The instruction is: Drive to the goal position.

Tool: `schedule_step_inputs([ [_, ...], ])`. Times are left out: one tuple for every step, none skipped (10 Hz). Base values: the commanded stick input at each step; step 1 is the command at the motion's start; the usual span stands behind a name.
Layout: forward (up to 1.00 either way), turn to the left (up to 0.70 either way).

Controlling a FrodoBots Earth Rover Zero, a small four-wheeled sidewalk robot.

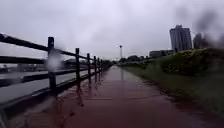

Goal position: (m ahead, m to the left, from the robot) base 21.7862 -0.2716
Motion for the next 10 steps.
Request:
schedule_step_inputs([
  [1.00, 0.01],
  [1.00, 0.01],
  [1.00, 0.01],
  [1.00, 0.01],
  [1.00, 0.01],
  [1.00, 0.01],
  [1.00, 0.01],
  [1.00, 0.12],
  [1.00, 0.19],
  [1.00, 0.13],
])
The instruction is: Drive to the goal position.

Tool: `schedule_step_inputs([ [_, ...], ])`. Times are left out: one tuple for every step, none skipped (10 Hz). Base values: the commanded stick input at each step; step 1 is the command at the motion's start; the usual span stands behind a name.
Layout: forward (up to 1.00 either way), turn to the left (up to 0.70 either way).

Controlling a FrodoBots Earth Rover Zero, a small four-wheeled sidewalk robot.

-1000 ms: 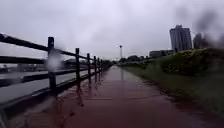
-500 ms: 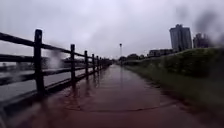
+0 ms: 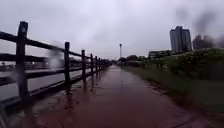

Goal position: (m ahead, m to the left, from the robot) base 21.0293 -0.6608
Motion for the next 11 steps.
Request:
schedule_step_inputs([
  [1.00, 0.05],
  [1.00, 0.01],
  [1.00, 0.01],
  [1.00, 0.01],
  [1.00, 0.01],
  [1.00, 0.01],
  [1.00, 0.01],
  [1.00, 0.01],
  [1.00, 0.01],
  [1.00, 0.01],
  [1.00, 0.01],
])
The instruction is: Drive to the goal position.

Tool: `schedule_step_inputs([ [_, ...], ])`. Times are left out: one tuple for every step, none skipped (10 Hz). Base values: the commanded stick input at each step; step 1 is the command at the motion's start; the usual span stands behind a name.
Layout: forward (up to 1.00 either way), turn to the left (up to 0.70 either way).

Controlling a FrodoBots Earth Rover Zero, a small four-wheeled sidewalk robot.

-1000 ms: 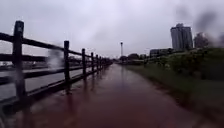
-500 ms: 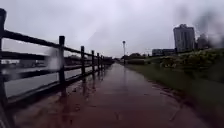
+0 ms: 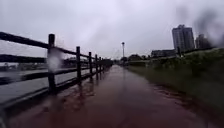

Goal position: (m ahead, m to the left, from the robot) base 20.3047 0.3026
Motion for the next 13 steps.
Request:
schedule_step_inputs([
  [1.00, 0.01],
  [1.00, 0.01],
  [1.00, 0.01],
  [1.00, 0.01],
  [1.00, 0.01],
  [1.00, 0.01],
  [1.00, -0.18],
  [1.00, -0.22],
  [1.00, -0.05],
  [1.00, 0.01],
  [1.00, 0.01],
  [1.00, 0.01],
  [1.00, 0.01],
])
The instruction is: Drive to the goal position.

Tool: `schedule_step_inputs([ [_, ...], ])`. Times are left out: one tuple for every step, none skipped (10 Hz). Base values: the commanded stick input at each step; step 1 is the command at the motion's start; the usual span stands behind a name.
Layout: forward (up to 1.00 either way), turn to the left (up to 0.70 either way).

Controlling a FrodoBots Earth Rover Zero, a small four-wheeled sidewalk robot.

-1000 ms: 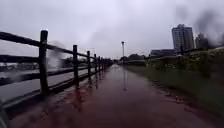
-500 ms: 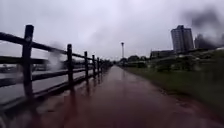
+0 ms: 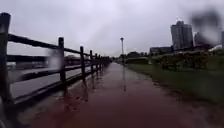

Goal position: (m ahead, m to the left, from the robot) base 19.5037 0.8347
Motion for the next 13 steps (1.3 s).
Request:
schedule_step_inputs([
  [1.00, 0.01],
  [1.00, 0.01],
  [1.00, 0.01],
  [1.00, 0.01],
  [1.00, 0.01],
  [1.00, 0.01],
  [1.00, 0.01],
  [1.00, 0.01],
  [1.00, 0.01],
  [1.00, 0.01],
  [1.00, 0.01],
  [1.00, 0.01],
  [1.00, 0.01],
])
